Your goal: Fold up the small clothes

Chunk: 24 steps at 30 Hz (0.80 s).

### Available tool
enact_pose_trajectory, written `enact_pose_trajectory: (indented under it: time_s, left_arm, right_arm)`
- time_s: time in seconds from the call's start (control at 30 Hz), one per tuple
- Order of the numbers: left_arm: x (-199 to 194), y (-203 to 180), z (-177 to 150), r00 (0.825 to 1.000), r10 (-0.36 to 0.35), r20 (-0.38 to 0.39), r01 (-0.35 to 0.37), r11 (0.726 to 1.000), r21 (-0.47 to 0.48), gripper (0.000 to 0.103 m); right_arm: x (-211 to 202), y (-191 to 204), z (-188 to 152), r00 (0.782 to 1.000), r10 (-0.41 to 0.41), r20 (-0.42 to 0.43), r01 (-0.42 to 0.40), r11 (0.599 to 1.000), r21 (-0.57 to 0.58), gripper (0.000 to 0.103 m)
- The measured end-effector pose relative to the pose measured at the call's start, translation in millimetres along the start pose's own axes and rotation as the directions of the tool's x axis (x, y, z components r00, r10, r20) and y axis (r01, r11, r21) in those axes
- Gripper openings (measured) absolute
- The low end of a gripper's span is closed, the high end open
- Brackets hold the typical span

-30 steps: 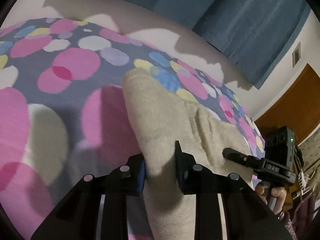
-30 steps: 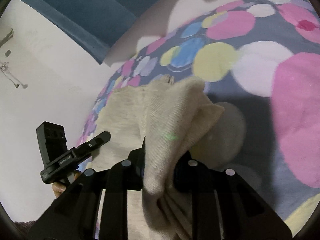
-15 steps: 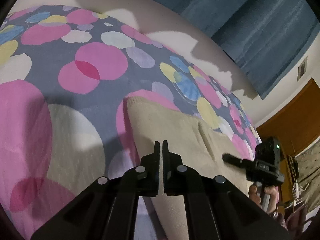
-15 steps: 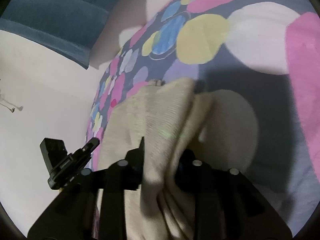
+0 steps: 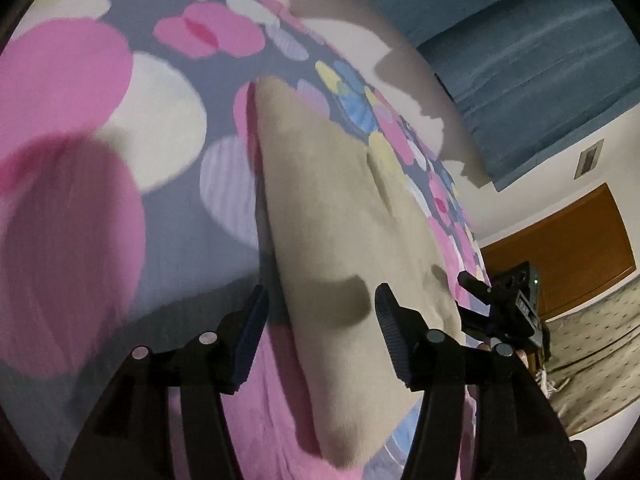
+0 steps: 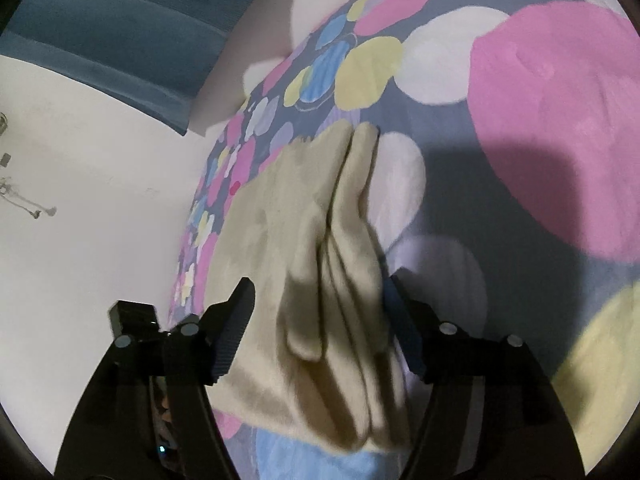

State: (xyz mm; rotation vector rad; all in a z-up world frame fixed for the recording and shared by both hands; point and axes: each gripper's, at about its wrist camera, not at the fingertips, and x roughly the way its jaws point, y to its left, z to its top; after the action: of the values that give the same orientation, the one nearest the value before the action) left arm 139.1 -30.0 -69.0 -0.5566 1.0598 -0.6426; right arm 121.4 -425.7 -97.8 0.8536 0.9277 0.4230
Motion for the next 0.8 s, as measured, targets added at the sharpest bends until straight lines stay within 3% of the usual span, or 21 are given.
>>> enact_pose_trajectory:
  time_s: [0.33, 0.67, 0.77, 0.8]
  left_arm:
    - [9.0, -7.2, -30.1, 0.995, -0.084, -0.059, 0.082, 0.996, -0.025, 0.055]
    - [17.9, -15.0, -30.7, 0.993, -0.103, -0.065, 0.102, 0.995, -0.01, 0.055]
    - [21.8, -17.3, -28.5, 0.994, -0.092, -0.064, 0.092, 0.996, 0.002, 0.055]
    - [21.9, -17.1, -28.4, 0.994, -0.09, -0.063, 0.09, 0.996, 0.004, 0.055]
  right_arm:
    - [-0.9, 4.2, -14.0, 0.999, -0.015, -0.036, 0.014, 0.999, -0.029, 0.071]
    - [4.3, 14.7, -25.5, 0.997, -0.028, -0.076, 0.02, 0.994, -0.106, 0.071]
    - [6.3, 19.4, -30.5, 0.996, -0.041, -0.076, 0.032, 0.992, -0.125, 0.068]
    - [7.7, 20.1, -31.7, 0.996, -0.049, -0.079, 0.039, 0.991, -0.125, 0.062]
